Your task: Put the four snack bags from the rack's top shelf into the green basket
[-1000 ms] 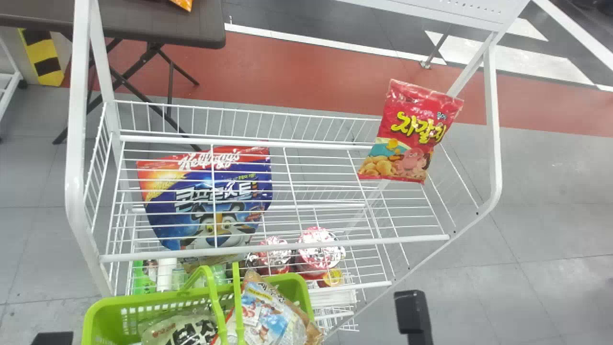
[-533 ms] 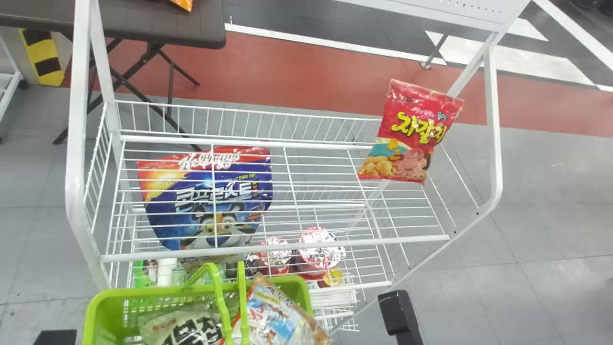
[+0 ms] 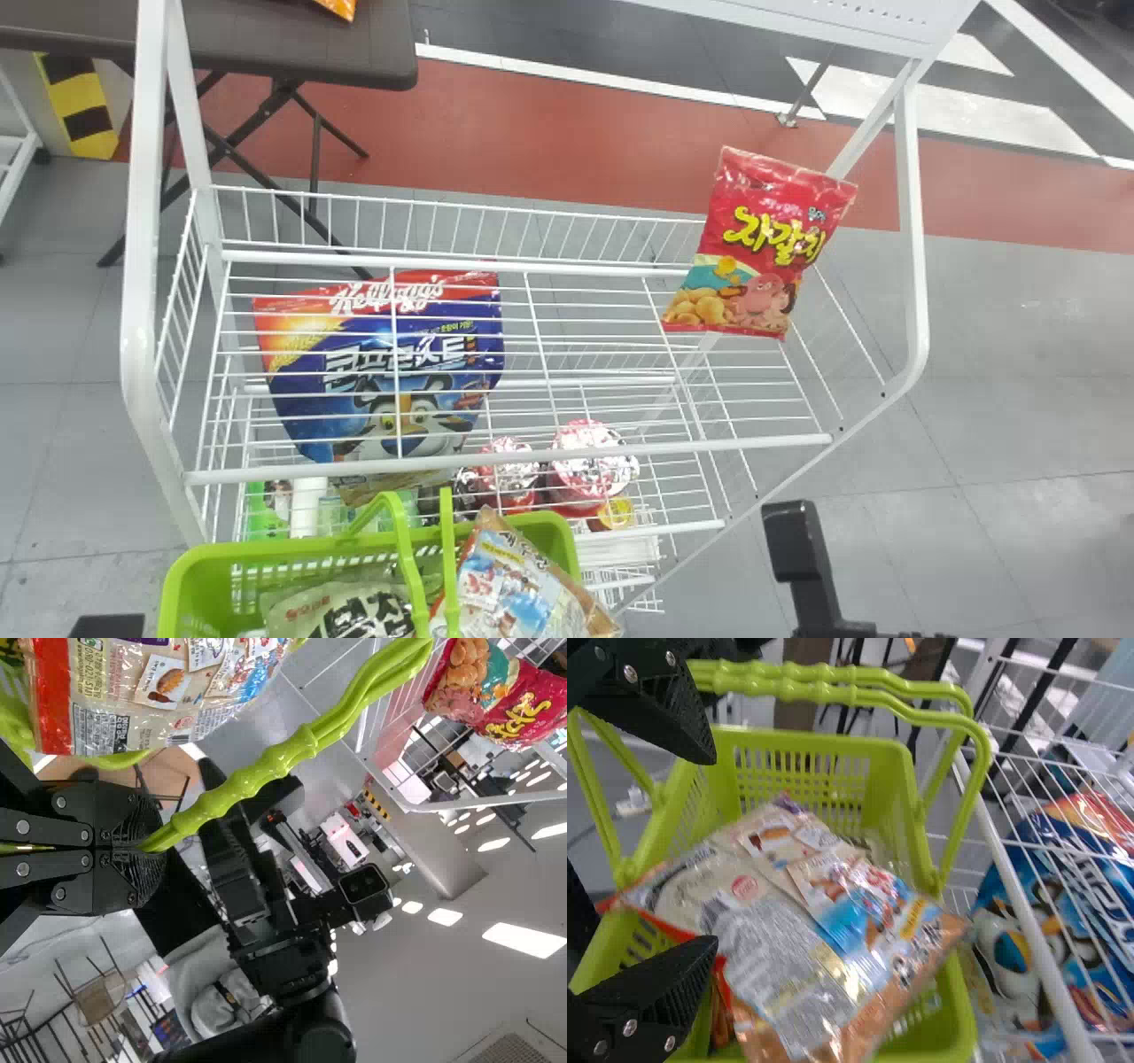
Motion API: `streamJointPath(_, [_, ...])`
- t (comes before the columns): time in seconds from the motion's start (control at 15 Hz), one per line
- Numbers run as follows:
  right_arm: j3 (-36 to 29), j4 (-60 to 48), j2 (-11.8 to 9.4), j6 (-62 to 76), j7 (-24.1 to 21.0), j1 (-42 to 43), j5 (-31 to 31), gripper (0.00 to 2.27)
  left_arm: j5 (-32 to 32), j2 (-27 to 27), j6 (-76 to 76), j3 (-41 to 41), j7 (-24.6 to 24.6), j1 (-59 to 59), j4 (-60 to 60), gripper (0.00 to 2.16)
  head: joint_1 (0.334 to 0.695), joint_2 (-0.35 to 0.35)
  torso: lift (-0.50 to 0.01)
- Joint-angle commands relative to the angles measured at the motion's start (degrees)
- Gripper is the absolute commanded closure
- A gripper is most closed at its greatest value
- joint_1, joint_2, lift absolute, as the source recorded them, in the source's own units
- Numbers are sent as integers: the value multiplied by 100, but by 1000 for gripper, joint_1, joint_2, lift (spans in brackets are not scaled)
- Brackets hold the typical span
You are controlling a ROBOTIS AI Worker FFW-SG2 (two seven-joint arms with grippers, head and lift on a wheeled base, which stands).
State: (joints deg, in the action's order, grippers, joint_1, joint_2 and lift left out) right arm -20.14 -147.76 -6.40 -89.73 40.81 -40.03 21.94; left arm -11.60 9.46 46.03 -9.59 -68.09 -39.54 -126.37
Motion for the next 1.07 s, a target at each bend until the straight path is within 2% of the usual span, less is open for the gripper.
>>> streamJointPath(0.0, [-43, -43, -1, -35, 138, -13, 38, 76, 9, -5, -1, -16, 15, 16, 7, 1760, 695, -350, 0])
streamJointPath(0.13, [-280, -174, 43, -35, 138, -57, 214, 80, 17, -5, -1, -16, 24, 25, 7, 1760, 695, -350, 0])
streamJointPath(0.2, [-421, -183, 139, -35, 120, -57, 214, 80, 17, -5, 17, -16, 15, 25, 7, 1760, 695, -350, 0])
streamJointPath(0.33, [-456, 37, 271, 2402, -214, -66, 47, 76, 17, -5, -1, -25, 15, 16, -1, 1760, 695, -350, 0])
streamJointPath(0.47, [-307, 485, 271, 5039, -882, 57, -340, 80, 17, -5, -1, -25, 15, -1, -1, 1760, 695, -350, 0])
streamJointPath(0.6, [-166, 1021, 271, 6428, -1435, 488, -797, 76, 17, 3, -1, -25, 6, -10, -1, 1760, 695, -350, 0])
streamJointPath(0.87, [-140, 2550, 271, 6955, -2305, 1947, -1605, 53, 17, 21, -1, -25, 15, -1, 7, 1760, 695, -350, 0])
streamJointPath(1.0, [-184, 3473, 263, 7219, -2543, 2685, -2036, 49, 17, 21, 17, -25, 15, 16, 7, 1760, 695, -350, 0])
